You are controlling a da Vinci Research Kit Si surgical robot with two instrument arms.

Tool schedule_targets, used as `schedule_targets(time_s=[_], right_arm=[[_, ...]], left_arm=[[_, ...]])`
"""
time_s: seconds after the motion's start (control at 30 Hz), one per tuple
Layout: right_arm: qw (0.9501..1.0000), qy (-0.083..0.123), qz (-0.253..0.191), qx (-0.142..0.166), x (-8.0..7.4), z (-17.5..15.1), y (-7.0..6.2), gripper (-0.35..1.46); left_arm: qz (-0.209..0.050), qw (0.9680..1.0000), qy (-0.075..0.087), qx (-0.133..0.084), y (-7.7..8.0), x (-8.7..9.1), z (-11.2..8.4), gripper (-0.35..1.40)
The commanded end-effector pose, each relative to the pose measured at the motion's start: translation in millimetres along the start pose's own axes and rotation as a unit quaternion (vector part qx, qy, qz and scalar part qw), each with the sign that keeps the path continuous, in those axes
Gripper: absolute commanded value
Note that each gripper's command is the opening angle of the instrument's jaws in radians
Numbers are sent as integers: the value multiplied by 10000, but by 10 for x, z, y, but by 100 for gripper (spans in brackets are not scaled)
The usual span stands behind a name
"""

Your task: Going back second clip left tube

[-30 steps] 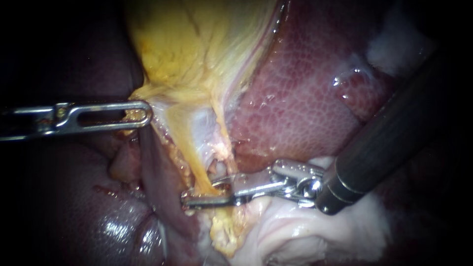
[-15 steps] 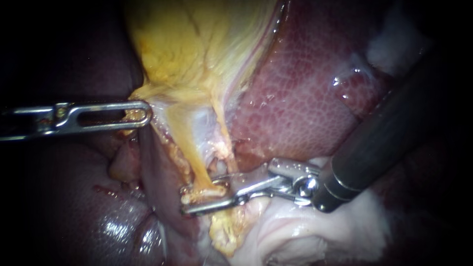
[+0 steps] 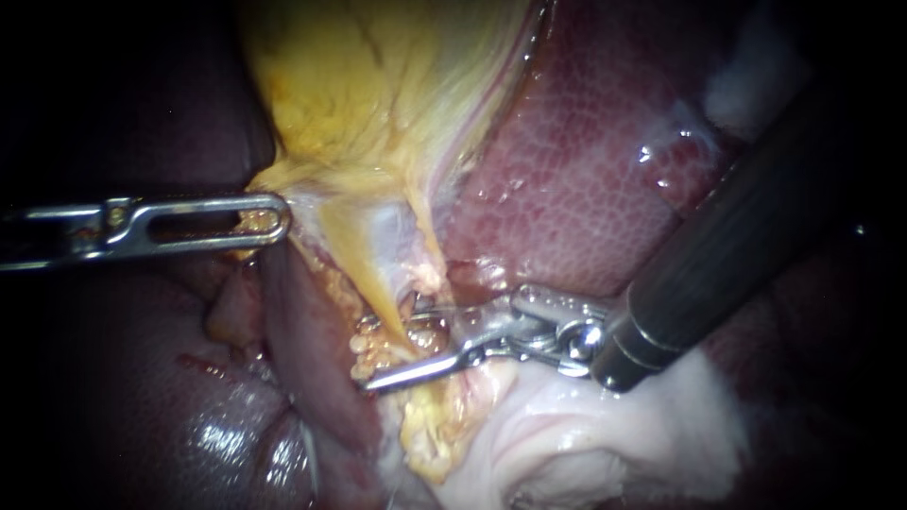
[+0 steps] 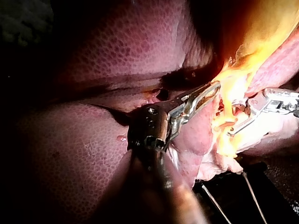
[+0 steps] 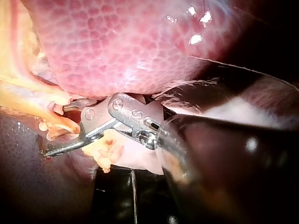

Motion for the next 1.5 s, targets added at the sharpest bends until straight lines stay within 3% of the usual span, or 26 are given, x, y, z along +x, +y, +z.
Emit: schedule_targets(time_s=[0.03,0.37,0.73,0.83,1.07,1.17,1.33,1.5], right_arm=[[10000,-6,2,14,0,-1,-1,60],[9998,-53,0,171,1,-6,-18,60],[9998,-35,-119,159,26,-90,-44,60],[9995,-35,-264,168,41,-115,-60,60],[9967,-47,-801,-141,104,-178,-91,60],[9960,-101,-854,-238,118,-196,-99,60],[9959,-105,-849,-286,125,-202,-104,60],[9957,-101,-874,-298,121,-195,-103,60]], left_arm=[[-1,10000,3,4,0,0,0,-35],[0,10000,3,5,0,0,-1,-35],[6,10000,-3,0,1,2,0,-35],[7,10000,3,9,1,3,1,-35],[12,10000,3,14,1,5,4,-35],[12,10000,-1,11,1,5,7,-35],[32,10000,13,52,2,14,21,-35],[113,9998,81,114,3,33,54,-35]])
